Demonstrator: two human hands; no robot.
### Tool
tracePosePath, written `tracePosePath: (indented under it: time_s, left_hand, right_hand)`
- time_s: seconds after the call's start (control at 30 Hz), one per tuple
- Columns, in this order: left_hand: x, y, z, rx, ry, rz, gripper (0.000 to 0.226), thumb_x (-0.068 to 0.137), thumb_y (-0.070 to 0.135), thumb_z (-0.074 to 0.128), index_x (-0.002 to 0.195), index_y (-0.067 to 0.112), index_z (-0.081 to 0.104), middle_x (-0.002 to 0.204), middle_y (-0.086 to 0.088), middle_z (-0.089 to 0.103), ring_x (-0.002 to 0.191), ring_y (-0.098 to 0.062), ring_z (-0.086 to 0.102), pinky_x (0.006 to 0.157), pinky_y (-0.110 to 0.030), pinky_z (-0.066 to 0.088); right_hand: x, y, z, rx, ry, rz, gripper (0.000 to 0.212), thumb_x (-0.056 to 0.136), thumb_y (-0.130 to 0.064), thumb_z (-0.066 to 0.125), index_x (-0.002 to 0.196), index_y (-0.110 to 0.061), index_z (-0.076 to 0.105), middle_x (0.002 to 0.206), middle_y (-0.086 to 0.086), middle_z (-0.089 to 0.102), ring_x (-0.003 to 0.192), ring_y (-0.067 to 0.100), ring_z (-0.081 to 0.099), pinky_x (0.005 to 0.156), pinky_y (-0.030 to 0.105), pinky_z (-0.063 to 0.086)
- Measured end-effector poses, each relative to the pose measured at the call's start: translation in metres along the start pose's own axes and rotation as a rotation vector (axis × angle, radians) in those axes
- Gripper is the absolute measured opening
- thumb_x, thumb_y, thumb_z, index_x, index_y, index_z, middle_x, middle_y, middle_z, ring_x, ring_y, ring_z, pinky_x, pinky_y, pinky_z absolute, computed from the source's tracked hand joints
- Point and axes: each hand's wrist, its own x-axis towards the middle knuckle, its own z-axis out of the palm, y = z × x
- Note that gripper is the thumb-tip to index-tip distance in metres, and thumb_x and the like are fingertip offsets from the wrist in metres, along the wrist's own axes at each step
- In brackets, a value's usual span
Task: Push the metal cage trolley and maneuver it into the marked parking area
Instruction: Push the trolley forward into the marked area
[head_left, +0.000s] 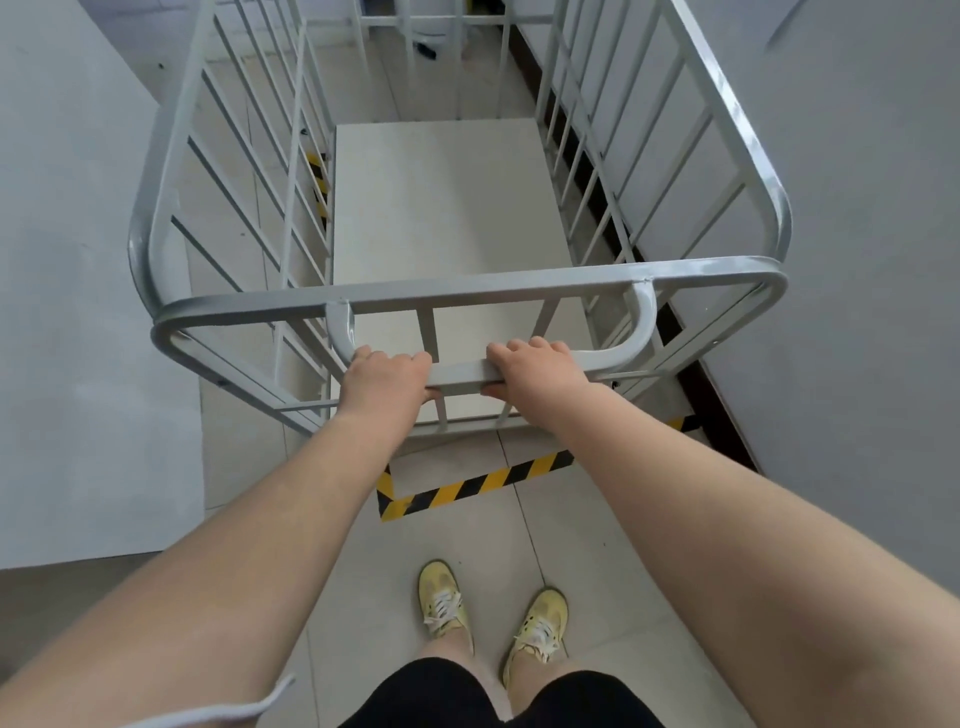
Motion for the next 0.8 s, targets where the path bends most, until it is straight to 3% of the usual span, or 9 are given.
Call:
tracePosePath:
  time_s: [0.43,0.53,0.63,0.7,0.8]
  left_hand:
    - [-0.005,0.004,0.001,-0.035,0.012,-0.030,0.034,0.098,0.038,0.041,0.115,0.010,0.050,0.114,-0.009,0.063,0.108,-0.030,0.054,0.093,-0.036,0.042]
    - [-0.008,0.007,0.006,-0.103,0.099,0.026,0.041,0.097,0.039,0.043,0.130,0.015,0.044,0.123,-0.006,0.058,0.113,-0.027,0.053,0.101,-0.036,0.038]
    - [-0.011,0.018,0.009,-0.185,0.217,0.129,0.051,0.097,0.039,0.043,0.143,0.020,0.034,0.130,-0.002,0.054,0.116,-0.022,0.052,0.096,-0.032,0.042]
    - [-0.007,0.025,0.006,-0.184,0.225,0.129,0.048,0.098,0.036,0.042,0.144,0.024,0.033,0.128,-0.001,0.054,0.112,-0.023,0.054,0.083,-0.032,0.047]
    - [0.004,0.028,-0.001,-0.099,0.197,0.126,0.030,0.100,0.029,0.041,0.128,0.022,0.048,0.114,-0.003,0.059,0.098,-0.024,0.058,0.062,-0.030,0.040]
  right_hand:
    - [-0.007,0.001,0.009,0.012,0.052,-0.005,0.037,0.099,-0.041,0.041,0.126,-0.017,0.043,0.120,0.005,0.054,0.112,0.027,0.049,0.098,0.035,0.034]
    - [-0.016,0.007,0.013,0.070,0.156,-0.022,0.046,0.096,-0.044,0.044,0.135,-0.019,0.041,0.130,0.004,0.051,0.120,0.027,0.046,0.106,0.035,0.030]
    - [-0.030,0.028,0.009,0.133,0.293,0.014,0.051,0.094,-0.046,0.049,0.138,-0.022,0.043,0.134,0.000,0.052,0.125,0.023,0.046,0.111,0.035,0.027]
    - [-0.033,0.042,0.008,0.059,0.267,0.013,0.045,0.093,-0.047,0.048,0.132,-0.024,0.051,0.123,-0.002,0.060,0.114,0.022,0.055,0.100,0.033,0.039]
    - [-0.025,0.048,0.000,0.006,0.152,0.042,0.035,0.096,-0.046,0.045,0.118,-0.023,0.059,0.099,0.000,0.066,0.092,0.021,0.062,0.064,0.030,0.046]
